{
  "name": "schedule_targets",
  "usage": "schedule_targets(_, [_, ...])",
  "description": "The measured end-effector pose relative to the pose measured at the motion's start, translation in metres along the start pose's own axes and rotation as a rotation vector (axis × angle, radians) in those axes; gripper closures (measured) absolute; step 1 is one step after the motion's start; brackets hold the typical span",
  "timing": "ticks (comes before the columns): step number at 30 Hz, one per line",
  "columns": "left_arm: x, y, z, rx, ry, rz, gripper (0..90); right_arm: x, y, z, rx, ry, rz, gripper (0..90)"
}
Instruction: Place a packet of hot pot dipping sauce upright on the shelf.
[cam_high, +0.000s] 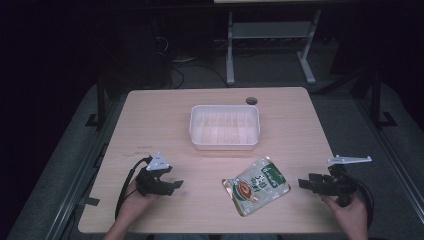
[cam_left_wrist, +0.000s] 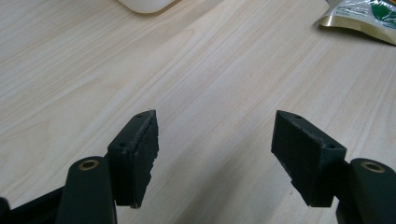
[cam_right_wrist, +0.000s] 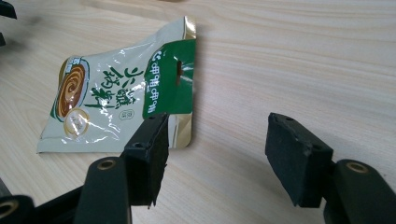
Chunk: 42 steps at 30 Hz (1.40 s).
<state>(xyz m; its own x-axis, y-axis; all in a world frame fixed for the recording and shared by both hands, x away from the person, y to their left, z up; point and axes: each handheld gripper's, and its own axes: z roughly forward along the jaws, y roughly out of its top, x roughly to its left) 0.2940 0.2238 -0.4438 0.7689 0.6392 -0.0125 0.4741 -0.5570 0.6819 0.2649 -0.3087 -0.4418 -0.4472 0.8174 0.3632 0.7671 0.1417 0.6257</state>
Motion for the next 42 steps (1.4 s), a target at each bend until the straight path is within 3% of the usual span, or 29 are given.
schedule_targets(11, [-0.018,0.01,0.005,-0.015,-0.042,0.038,42.0,0.001,0.005,0.0,-0.008,0.01,-0.01,38.2])
schedule_targets(17, [-0.03,0.021,0.012,-0.026,-0.088,0.056,44.1,-0.003,0.016,0.004,-0.016,0.043,-0.004,36.5])
schedule_targets(24, [-0.056,0.046,0.026,-0.02,-0.132,0.119,49.8,0.004,0.046,0.018,0.018,0.063,-0.052,35.9])
schedule_targets(28, [-0.065,0.059,0.033,-0.01,-0.139,0.146,51.7,0.003,0.055,0.027,0.031,0.079,-0.055,36.8])
schedule_targets(35, [-0.08,0.077,0.045,-0.001,-0.162,0.176,54.9,0.004,0.071,0.039,0.078,0.11,-0.047,40.2])
schedule_targets(42, [-0.096,0.093,0.058,0.035,-0.204,0.201,62.5,0.01,0.085,0.063,0.145,0.13,-0.075,42.6])
